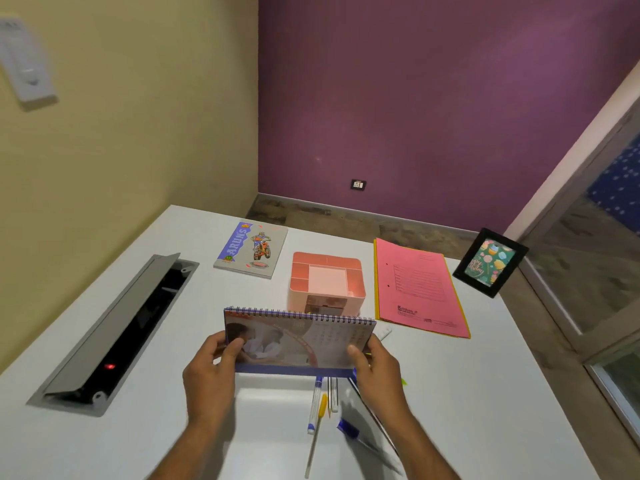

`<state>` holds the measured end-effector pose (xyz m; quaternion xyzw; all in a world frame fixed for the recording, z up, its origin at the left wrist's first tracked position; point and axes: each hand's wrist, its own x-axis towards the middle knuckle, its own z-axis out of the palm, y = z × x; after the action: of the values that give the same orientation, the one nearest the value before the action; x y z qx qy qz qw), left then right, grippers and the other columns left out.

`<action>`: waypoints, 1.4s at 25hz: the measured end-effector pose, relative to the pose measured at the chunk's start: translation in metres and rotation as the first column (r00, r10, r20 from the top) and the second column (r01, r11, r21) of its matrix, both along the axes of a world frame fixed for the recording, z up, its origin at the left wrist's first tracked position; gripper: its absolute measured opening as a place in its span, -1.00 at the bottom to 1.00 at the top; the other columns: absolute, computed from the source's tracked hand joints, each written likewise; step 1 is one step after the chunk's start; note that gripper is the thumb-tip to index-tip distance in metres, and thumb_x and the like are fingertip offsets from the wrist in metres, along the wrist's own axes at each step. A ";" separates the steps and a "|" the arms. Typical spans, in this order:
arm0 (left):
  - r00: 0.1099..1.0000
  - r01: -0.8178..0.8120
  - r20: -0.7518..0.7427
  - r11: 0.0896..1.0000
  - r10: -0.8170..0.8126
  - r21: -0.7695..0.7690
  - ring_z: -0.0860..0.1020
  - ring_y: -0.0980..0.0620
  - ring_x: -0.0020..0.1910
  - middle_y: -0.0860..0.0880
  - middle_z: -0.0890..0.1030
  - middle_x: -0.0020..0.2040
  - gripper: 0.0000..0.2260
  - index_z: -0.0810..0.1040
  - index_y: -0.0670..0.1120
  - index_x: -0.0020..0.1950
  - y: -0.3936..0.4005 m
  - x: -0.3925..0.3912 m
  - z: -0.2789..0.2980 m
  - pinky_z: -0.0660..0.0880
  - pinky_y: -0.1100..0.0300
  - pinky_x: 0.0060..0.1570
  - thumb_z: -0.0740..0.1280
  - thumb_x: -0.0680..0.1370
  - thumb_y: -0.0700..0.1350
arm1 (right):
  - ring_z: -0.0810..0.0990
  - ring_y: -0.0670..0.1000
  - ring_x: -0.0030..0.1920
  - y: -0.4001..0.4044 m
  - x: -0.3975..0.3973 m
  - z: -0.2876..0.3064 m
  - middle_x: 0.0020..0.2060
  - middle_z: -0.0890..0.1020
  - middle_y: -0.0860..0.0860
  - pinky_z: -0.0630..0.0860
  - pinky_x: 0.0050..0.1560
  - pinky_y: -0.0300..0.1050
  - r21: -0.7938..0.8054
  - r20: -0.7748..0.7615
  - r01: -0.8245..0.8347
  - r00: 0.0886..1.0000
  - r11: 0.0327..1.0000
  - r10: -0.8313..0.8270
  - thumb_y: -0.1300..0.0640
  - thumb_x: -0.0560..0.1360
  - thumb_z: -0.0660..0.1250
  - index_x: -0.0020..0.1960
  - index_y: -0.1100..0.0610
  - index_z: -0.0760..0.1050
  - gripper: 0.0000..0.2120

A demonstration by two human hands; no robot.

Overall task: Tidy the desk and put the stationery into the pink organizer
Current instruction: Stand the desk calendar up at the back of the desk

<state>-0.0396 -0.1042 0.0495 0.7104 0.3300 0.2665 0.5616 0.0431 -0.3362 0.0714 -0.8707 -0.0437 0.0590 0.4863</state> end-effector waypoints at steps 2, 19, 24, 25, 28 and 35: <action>0.999 -0.032 -0.012 0.999 0.032 -0.004 0.55 0.29 -0.16 0.27 0.60 -0.17 -0.91 0.58 0.09 0.01 0.013 -0.012 -0.005 0.41 0.61 -0.30 0.39 0.57 -0.10 | 0.52 -0.12 0.05 0.017 -0.003 -0.010 0.06 0.56 -0.20 0.42 -0.21 -0.51 -0.015 0.006 -0.024 1.000 1.000 0.024 0.10 0.63 0.23 0.29 -0.08 0.45 -0.75; 0.984 -0.144 -0.108 0.989 0.140 -0.037 0.53 0.02 -0.10 -0.04 0.57 -0.03 -0.91 0.64 -0.11 0.02 0.041 -0.065 -0.062 0.36 0.68 -0.35 0.44 0.52 -0.22 | 0.59 -0.05 0.00 0.058 -0.031 -0.062 0.04 0.60 0.01 0.57 0.01 -0.14 -0.028 -0.056 -0.038 0.998 0.999 0.037 0.12 0.57 0.34 0.17 0.07 0.52 -0.82; 0.981 -0.163 -0.111 0.986 0.157 -0.047 0.54 0.07 -0.13 -0.01 0.59 -0.08 -0.81 0.63 -0.03 0.08 0.043 -0.071 -0.063 0.36 0.68 -0.32 0.49 0.48 -0.16 | 0.69 -0.05 -0.12 0.060 -0.037 -0.063 -0.10 0.67 -0.04 0.66 -0.07 -0.04 0.120 -0.161 0.138 0.980 0.983 -0.118 0.19 0.45 0.50 -0.02 0.04 0.46 -0.76; 0.980 -0.175 -0.104 0.982 0.167 -0.065 0.54 0.09 -0.15 0.01 0.61 -0.13 -0.78 0.60 0.03 0.06 0.044 -0.073 -0.063 0.36 0.67 -0.31 0.51 0.46 -0.14 | 0.69 -0.08 -0.17 0.059 -0.036 -0.063 -0.14 0.68 -0.04 0.67 -0.11 -0.04 0.123 -0.155 0.153 0.979 0.980 -0.133 0.17 0.43 0.52 -0.05 0.04 0.47 -0.76; 0.980 -0.169 -0.119 0.982 0.159 -0.082 0.57 0.12 -0.16 0.06 0.64 -0.18 -0.77 0.53 0.10 -0.09 0.047 -0.076 -0.065 0.40 0.61 -0.31 0.54 0.42 -0.10 | 0.65 -0.17 -0.30 0.057 -0.036 -0.064 -0.25 0.66 -0.05 0.62 -0.25 -0.17 0.108 -0.120 0.172 0.980 0.979 -0.159 0.10 0.38 0.56 -0.13 0.03 0.50 -0.76; 0.962 0.073 -0.260 0.995 -0.087 -0.064 0.61 0.09 -0.16 0.09 0.66 -0.21 -0.80 0.57 0.09 -0.17 0.059 -0.076 -0.075 0.48 0.43 -0.40 0.57 0.40 -0.12 | 0.65 -0.07 -0.04 0.047 -0.027 -0.073 -0.03 0.70 -0.10 0.62 0.03 -0.22 -0.073 -0.233 -0.095 0.969 0.993 0.076 0.19 0.44 0.49 0.07 0.04 0.57 -0.76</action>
<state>-0.1159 -0.0449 -0.0255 0.7367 0.3797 0.1380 0.5423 0.0161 -0.2889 -0.0016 -0.8749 -0.0220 0.1822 0.4481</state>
